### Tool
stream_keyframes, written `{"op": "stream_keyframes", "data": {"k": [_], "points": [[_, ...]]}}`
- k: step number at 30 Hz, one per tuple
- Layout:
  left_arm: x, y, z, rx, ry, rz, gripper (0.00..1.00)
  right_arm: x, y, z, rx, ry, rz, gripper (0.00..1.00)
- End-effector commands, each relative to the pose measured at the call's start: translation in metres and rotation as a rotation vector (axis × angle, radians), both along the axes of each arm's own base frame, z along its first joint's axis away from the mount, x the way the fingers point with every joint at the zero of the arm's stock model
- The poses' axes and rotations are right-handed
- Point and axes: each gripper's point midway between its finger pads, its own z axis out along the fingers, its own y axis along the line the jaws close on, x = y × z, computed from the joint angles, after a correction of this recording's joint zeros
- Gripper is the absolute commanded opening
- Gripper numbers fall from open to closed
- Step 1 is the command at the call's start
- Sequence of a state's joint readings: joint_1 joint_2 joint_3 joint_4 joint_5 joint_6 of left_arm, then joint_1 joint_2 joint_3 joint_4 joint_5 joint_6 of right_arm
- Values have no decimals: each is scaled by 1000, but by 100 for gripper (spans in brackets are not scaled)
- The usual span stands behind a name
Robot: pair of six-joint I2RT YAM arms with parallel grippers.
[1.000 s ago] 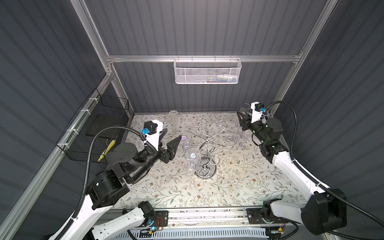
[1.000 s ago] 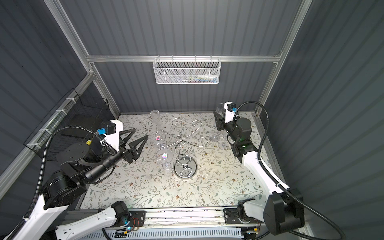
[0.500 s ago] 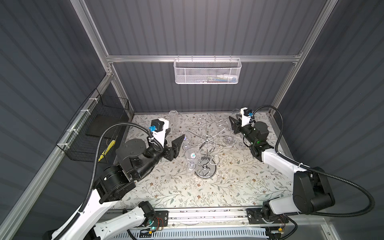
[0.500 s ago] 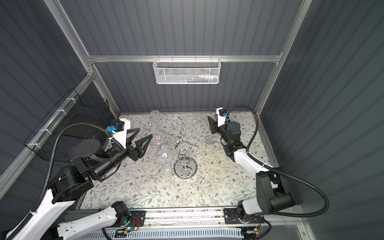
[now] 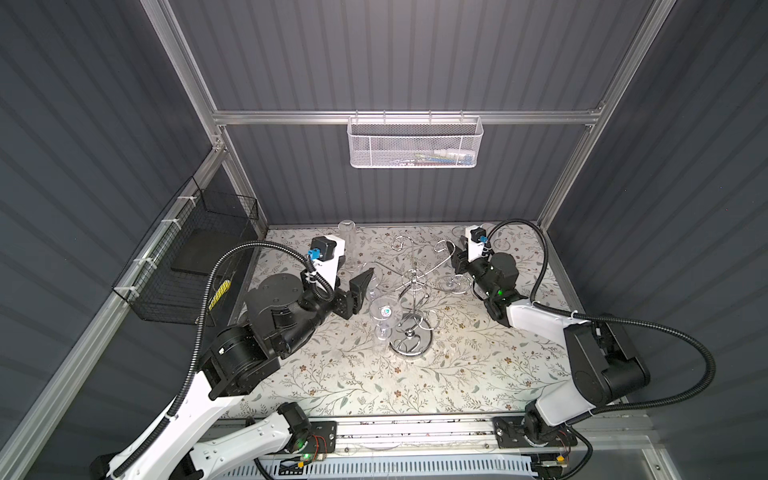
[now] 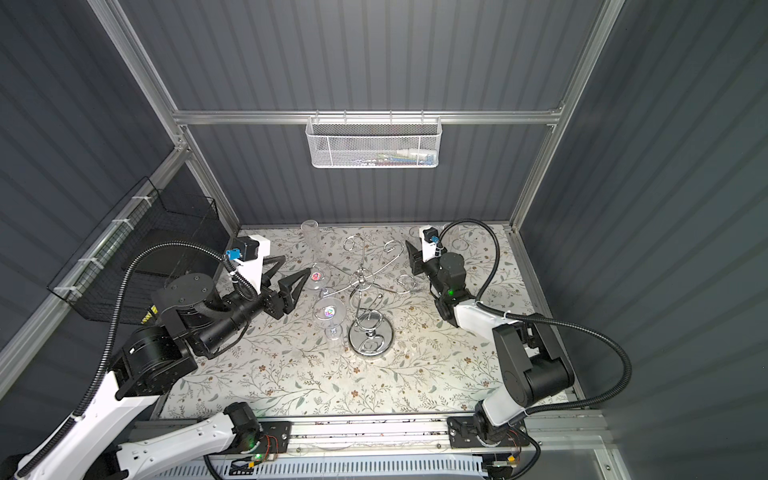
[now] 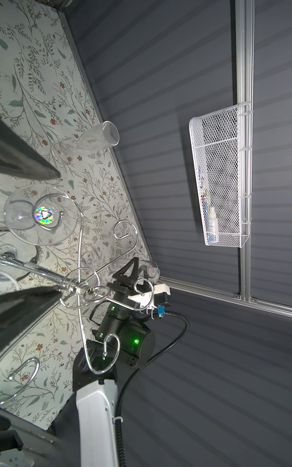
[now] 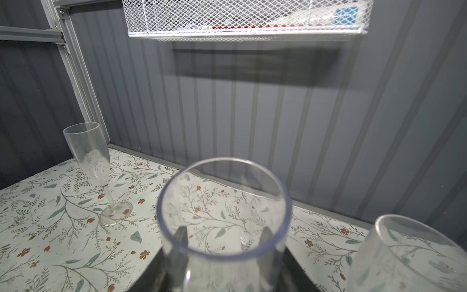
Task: Take the wine glass off the wine glass rack
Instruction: 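Lower the flute glass upright onto the table beside the standing glasses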
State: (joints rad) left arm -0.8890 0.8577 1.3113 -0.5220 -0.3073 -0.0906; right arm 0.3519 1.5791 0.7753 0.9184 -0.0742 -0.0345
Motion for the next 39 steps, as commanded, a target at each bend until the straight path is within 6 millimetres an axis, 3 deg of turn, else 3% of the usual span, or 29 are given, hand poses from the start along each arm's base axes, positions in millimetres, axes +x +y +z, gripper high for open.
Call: {"op": "stream_keyframes", "data": {"k": [1, 27, 39], "points": [[2, 0, 0, -15, -1, 12, 68, 1, -4, 14, 13, -90, -68, 44], [-3, 2, -1, -49, 28, 4, 68, 2, -15, -30, 35, -86, -238, 48], [-4, 2, 0, -60, 37, 1, 68, -1, -20, -31, 51, -91, -259, 72]]}}
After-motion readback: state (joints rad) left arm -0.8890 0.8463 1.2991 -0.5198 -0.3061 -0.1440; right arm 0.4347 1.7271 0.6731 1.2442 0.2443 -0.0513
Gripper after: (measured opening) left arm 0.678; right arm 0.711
